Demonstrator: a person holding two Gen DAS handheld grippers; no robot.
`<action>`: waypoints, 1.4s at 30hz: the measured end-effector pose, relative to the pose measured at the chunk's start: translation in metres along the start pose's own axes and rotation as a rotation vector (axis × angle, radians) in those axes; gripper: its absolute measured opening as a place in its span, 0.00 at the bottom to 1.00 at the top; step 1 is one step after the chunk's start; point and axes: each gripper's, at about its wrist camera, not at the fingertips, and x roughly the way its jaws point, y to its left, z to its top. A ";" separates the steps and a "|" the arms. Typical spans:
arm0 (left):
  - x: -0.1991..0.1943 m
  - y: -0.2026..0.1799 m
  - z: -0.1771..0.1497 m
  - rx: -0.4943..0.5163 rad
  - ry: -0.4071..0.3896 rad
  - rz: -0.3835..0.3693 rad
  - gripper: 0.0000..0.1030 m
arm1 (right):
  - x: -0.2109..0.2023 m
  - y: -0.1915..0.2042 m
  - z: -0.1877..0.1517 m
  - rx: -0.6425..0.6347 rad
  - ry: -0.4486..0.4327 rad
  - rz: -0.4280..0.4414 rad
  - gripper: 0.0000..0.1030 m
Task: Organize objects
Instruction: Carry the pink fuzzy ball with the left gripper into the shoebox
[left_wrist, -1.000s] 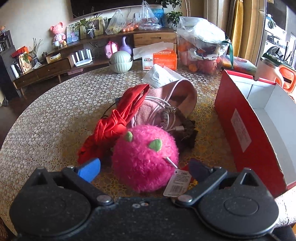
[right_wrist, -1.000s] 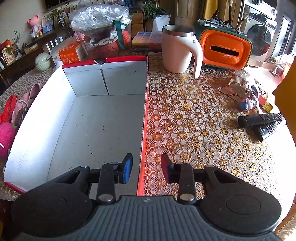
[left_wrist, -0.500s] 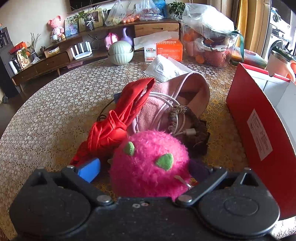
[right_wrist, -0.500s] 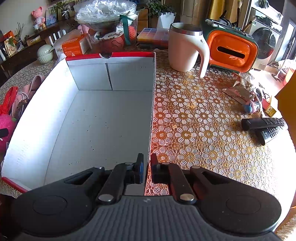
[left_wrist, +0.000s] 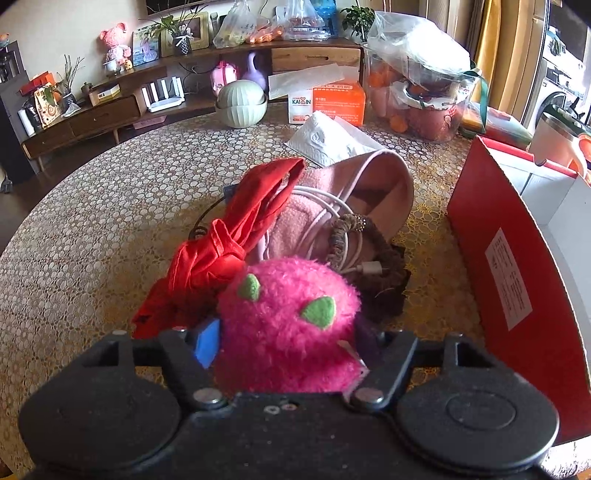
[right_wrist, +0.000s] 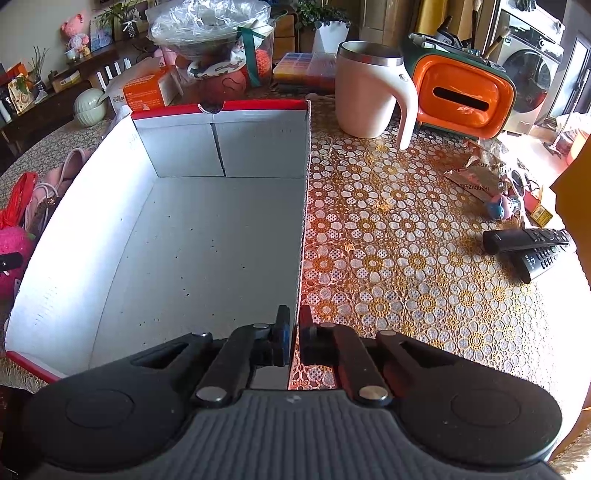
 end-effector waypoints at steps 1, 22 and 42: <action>-0.002 0.000 0.000 0.000 -0.004 0.002 0.68 | -0.001 0.000 -0.001 0.001 0.001 0.000 0.03; -0.093 -0.036 0.030 0.100 -0.141 -0.153 0.65 | -0.003 -0.007 -0.003 0.018 -0.005 0.016 0.03; -0.067 -0.206 0.043 0.460 -0.117 -0.358 0.65 | -0.002 -0.010 -0.003 0.021 -0.004 0.025 0.03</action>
